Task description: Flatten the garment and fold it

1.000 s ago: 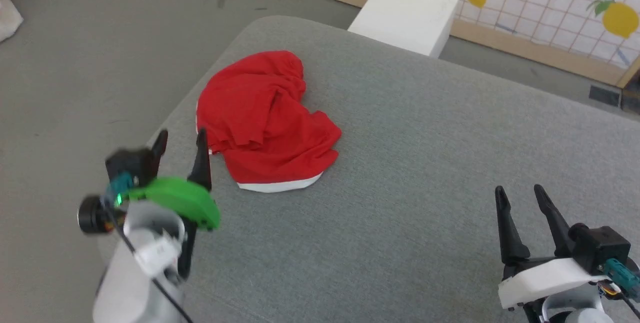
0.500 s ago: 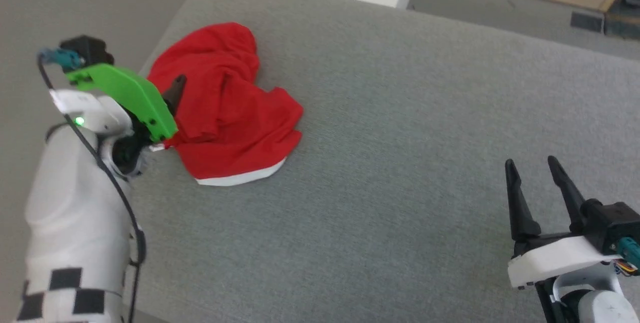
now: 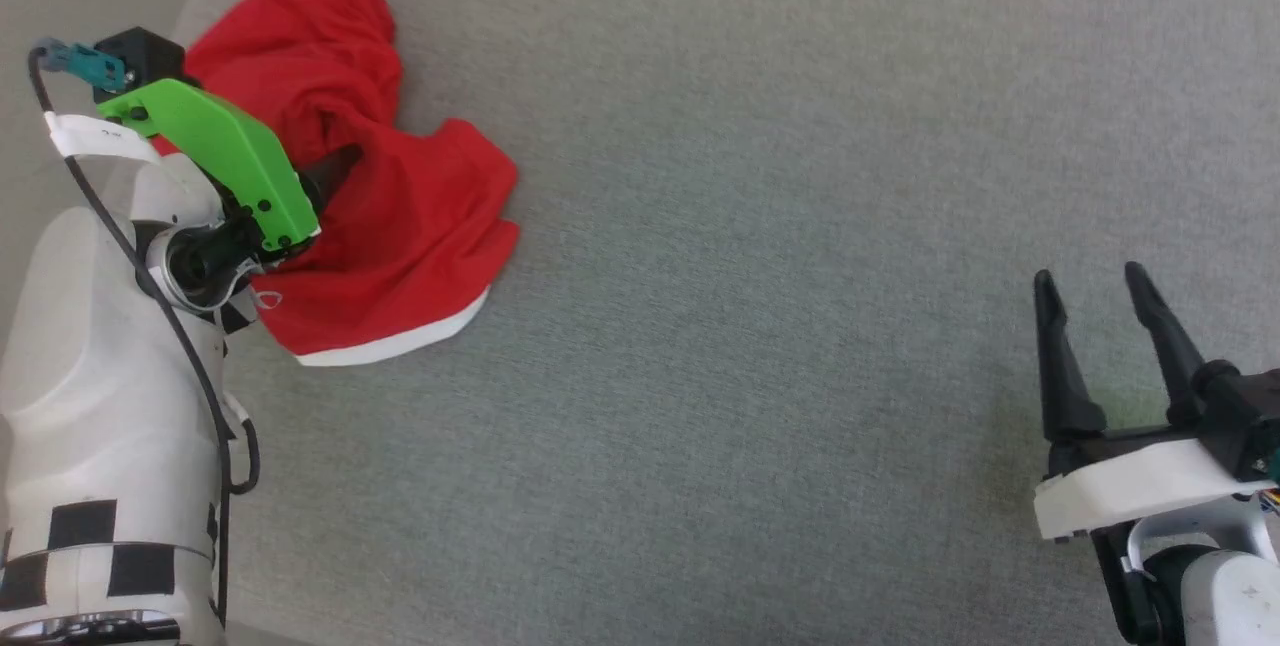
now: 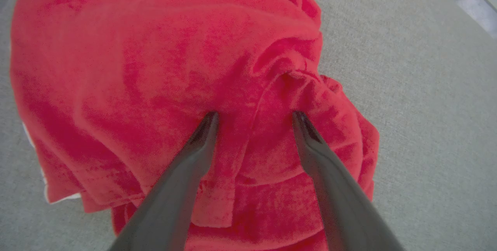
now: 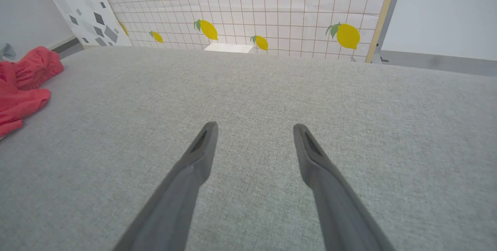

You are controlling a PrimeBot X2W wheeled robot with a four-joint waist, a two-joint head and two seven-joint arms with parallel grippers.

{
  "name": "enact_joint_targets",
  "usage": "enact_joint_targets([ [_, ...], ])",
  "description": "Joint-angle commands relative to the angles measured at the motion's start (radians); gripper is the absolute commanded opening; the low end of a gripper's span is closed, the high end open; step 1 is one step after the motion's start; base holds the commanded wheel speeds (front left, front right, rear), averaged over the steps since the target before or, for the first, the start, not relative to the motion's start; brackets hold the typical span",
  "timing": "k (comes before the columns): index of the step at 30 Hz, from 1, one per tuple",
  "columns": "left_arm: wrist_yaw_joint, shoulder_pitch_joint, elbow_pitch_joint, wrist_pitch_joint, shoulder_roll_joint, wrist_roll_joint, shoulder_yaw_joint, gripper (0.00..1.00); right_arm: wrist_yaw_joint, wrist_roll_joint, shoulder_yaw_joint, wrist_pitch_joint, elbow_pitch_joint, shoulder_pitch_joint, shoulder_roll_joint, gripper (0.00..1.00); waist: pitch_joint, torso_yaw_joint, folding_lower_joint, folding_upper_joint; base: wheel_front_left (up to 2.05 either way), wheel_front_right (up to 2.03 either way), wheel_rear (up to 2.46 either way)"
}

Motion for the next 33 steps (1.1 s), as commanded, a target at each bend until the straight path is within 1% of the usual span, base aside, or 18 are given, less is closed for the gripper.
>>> enact_joint_targets([
  [1,0.000,0.008,0.003,0.001,-0.003,-0.010,-0.001,1.00,-0.001,-0.008,-0.003,0.002,-0.007,-0.016,0.000,1.00,0.043,-0.021,-0.0002,0.0000,0.00,0.00,0.00],
  [6,-0.003,0.052,0.027,0.007,-0.026,-0.002,-0.044,1.00,-0.001,-0.009,-0.008,0.003,-0.009,-0.021,0.000,1.00,0.061,-0.015,-0.0002,0.0000,0.00,0.00,0.00],
  [11,-0.005,0.085,0.056,-0.019,-0.037,0.007,-0.081,0.99,-0.001,-0.009,-0.008,0.004,-0.009,-0.026,0.000,1.00,0.065,-0.008,-0.0002,0.0000,0.00,0.00,0.00],
  [12,-0.006,0.087,0.057,-0.038,-0.039,0.007,-0.085,0.00,-0.001,-0.008,-0.009,0.004,-0.007,-0.028,0.000,1.00,0.063,-0.006,-0.0002,0.0000,0.00,0.00,0.00],
  [15,-0.007,0.089,0.056,-0.094,-0.033,0.007,-0.096,0.00,-0.001,-0.005,-0.006,0.001,-0.001,-0.029,0.000,1.00,0.052,0.000,-0.0002,0.0000,0.00,0.00,0.00],
  [21,-0.008,0.051,0.024,-0.323,0.006,0.019,-0.077,0.00,-0.001,0.014,-0.001,-0.015,0.034,-0.023,0.000,1.00,-0.010,0.013,-0.0002,0.0000,0.00,0.00,0.00],
  [26,-0.008,-0.005,-0.023,-0.456,0.041,0.036,-0.078,0.00,-0.001,0.045,0.008,-0.041,0.076,-0.017,0.000,1.00,-0.080,0.012,-0.0002,0.0000,0.00,0.00,0.00],
  [29,-0.008,-0.046,-0.080,-0.497,0.056,0.022,-0.102,0.00,-0.001,0.068,0.013,-0.063,0.111,-0.012,0.000,1.00,-0.129,0.003,-0.0002,0.0000,0.00,0.00,0.00],
  [33,-0.008,-0.099,-0.167,-0.508,0.072,-0.008,-0.151,0.00,-0.001,0.096,0.022,-0.093,0.157,-0.004,0.000,1.00,-0.184,-0.020,-0.0002,0.0000,0.00,0.00,0.00],
])
